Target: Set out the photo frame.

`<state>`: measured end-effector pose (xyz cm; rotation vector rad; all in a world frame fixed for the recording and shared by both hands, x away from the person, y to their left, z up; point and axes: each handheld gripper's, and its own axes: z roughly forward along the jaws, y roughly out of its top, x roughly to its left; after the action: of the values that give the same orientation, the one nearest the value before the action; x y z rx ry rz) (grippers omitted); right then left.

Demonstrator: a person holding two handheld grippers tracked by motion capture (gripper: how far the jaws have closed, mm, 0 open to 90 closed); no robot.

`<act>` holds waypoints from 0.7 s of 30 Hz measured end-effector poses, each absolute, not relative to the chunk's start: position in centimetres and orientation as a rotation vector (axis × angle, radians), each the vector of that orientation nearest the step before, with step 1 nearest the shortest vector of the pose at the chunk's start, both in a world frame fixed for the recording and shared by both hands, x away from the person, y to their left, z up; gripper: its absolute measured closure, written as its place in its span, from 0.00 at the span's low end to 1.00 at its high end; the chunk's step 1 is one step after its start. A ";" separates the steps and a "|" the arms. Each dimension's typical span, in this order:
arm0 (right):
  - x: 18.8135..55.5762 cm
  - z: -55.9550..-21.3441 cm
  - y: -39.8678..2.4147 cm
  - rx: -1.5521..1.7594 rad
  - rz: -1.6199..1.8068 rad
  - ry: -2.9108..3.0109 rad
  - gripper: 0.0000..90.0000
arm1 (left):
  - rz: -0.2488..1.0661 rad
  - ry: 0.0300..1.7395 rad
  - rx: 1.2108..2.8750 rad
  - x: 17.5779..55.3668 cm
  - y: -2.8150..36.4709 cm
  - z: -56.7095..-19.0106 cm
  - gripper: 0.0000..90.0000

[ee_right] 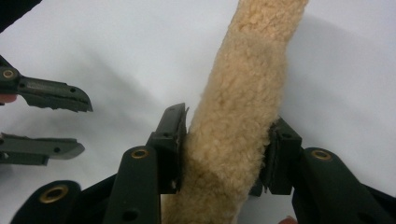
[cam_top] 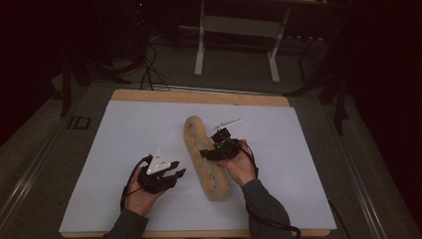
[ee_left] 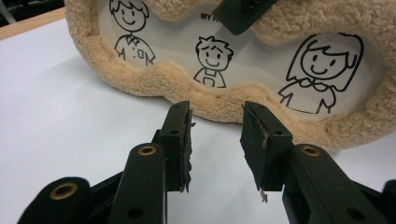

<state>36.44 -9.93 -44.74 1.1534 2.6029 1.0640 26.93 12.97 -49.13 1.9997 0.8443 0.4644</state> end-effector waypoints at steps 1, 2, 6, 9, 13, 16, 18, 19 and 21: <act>36.4 -44.7 -10.0 1.151 1.067 2.604 0.65 | 0.466 0.845 1.999 26.9 13.0 -49.1 0.70; 36.4 -44.7 -10.0 1.151 1.067 2.604 0.65 | 0.466 0.845 1.999 26.9 13.0 -49.1 0.70; 36.4 -44.7 -9.8 1.104 1.070 2.622 0.65 | 0.470 0.857 1.991 27.0 13.3 -49.1 0.70; 36.4 -44.7 -9.7 1.071 1.074 2.642 0.66 | 0.474 0.866 1.985 27.1 13.6 -49.0 0.69; 36.4 -44.6 -9.4 1.022 1.079 2.664 0.66 | 0.482 0.881 1.973 27.2 14.0 -49.0 0.69; 36.2 -44.6 -9.1 0.982 1.076 2.676 0.66 | 0.489 0.898 1.960 27.3 14.4 -48.9 0.69; 36.1 -44.5 -9.0 0.957 1.077 2.685 0.66 | 0.494 0.909 1.952 27.3 14.7 -48.8 0.69; 36.0 -44.5 -8.9 0.944 1.079 2.689 0.67 | 0.494 0.915 1.948 27.4 14.9 -48.8 0.69; 36.0 -44.5 -8.8 0.925 1.077 2.697 0.67 | 0.502 0.930 1.935 27.5 15.2 -48.8 0.69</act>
<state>35.95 -8.80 -44.48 0.9250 2.6974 1.0774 27.47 15.24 -48.78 1.9354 0.9299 0.5020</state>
